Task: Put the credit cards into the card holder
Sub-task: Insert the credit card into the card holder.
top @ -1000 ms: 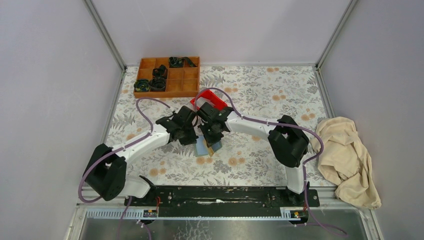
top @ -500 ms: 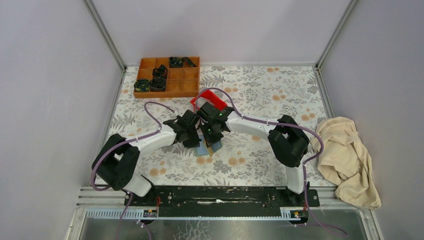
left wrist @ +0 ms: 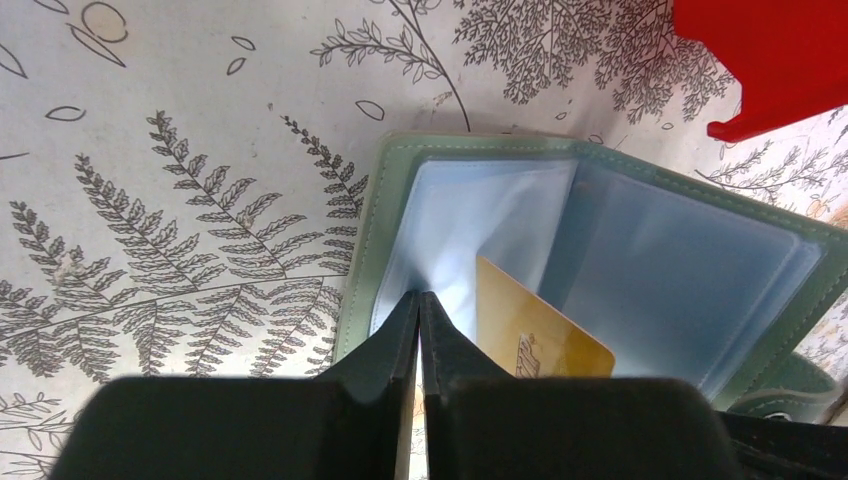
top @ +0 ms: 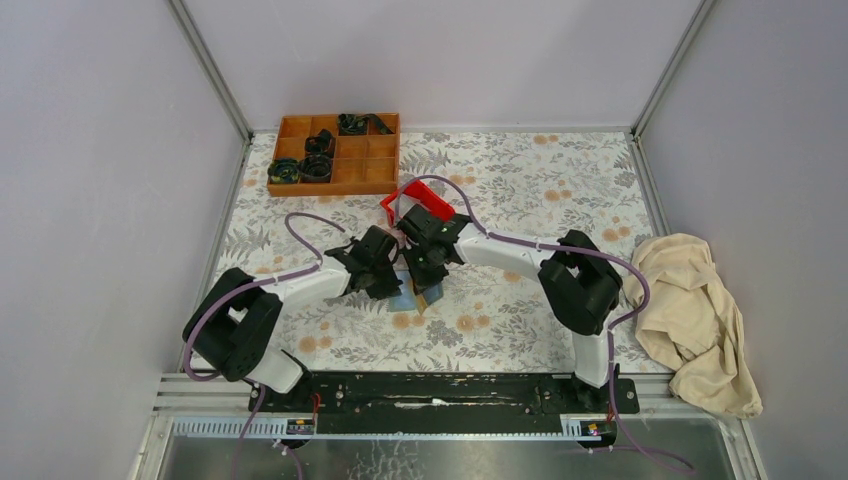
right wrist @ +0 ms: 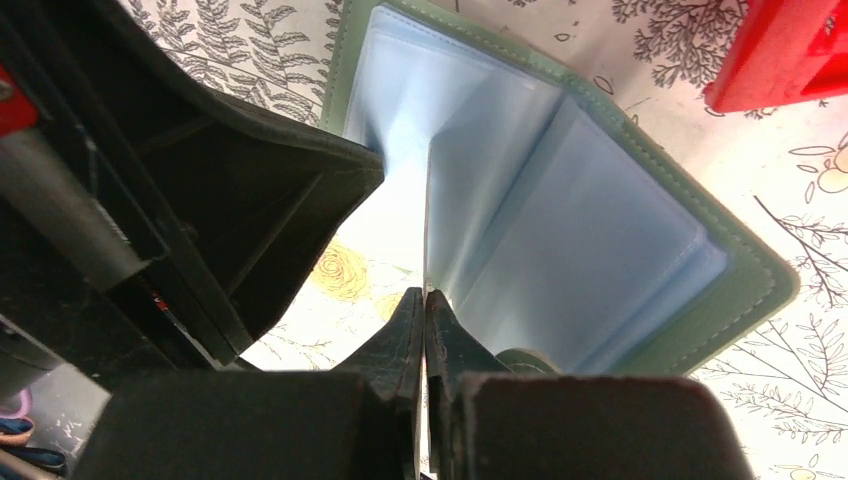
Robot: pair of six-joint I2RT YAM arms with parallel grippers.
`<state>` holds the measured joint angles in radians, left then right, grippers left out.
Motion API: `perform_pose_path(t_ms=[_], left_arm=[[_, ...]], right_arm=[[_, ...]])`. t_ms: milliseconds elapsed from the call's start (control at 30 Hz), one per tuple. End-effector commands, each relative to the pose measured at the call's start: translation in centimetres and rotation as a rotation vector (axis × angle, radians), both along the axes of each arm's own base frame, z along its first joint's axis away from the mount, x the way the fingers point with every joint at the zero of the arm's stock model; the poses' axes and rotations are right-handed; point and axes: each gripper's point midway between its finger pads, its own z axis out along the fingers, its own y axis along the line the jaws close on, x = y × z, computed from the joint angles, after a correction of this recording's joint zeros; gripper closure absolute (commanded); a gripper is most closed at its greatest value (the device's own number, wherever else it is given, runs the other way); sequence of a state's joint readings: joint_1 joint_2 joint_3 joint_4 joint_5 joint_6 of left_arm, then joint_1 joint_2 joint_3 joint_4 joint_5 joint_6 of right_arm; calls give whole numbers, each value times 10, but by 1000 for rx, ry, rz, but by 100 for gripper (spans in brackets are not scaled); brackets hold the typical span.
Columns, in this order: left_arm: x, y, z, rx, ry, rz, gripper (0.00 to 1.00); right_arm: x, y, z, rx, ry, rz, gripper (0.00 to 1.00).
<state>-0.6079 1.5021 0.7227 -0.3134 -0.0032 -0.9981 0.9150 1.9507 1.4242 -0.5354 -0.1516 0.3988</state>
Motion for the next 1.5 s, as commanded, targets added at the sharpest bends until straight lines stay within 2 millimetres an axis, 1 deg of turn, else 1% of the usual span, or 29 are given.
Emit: perform_pose_path(t_ms=[0,167,333,500,600,700,967,1100,1300,1467], left_arm=[[-5,7,-16,22,21,31,92],[-10,17,-22,80,49,50,93],[-14,24,-28,116,77,56,93],[-17,28,-31,141,93,52,93],[-18,29,-32,153,98,43,94],[-19,32,-33,169,105,36,94],[-25,34,-41,186,132,19,94],[-27,37,-42,196,140,13,94],[-32,44,-43,222,148,13,94],[-36,51,-45,255,161,9,94]], right_arm=[[5,-4,2,26,1,-33,100],[20,-12,14,78,-1,-83,100],[31,-20,20,175,44,-149,100],[38,-26,21,271,93,-208,100],[41,-30,18,301,114,-233,100],[40,-32,13,332,146,-256,100],[36,-28,5,426,222,-272,100],[33,-30,-1,444,247,-280,100],[30,-34,-10,476,287,-297,100],[27,-32,-15,520,301,-292,100]])
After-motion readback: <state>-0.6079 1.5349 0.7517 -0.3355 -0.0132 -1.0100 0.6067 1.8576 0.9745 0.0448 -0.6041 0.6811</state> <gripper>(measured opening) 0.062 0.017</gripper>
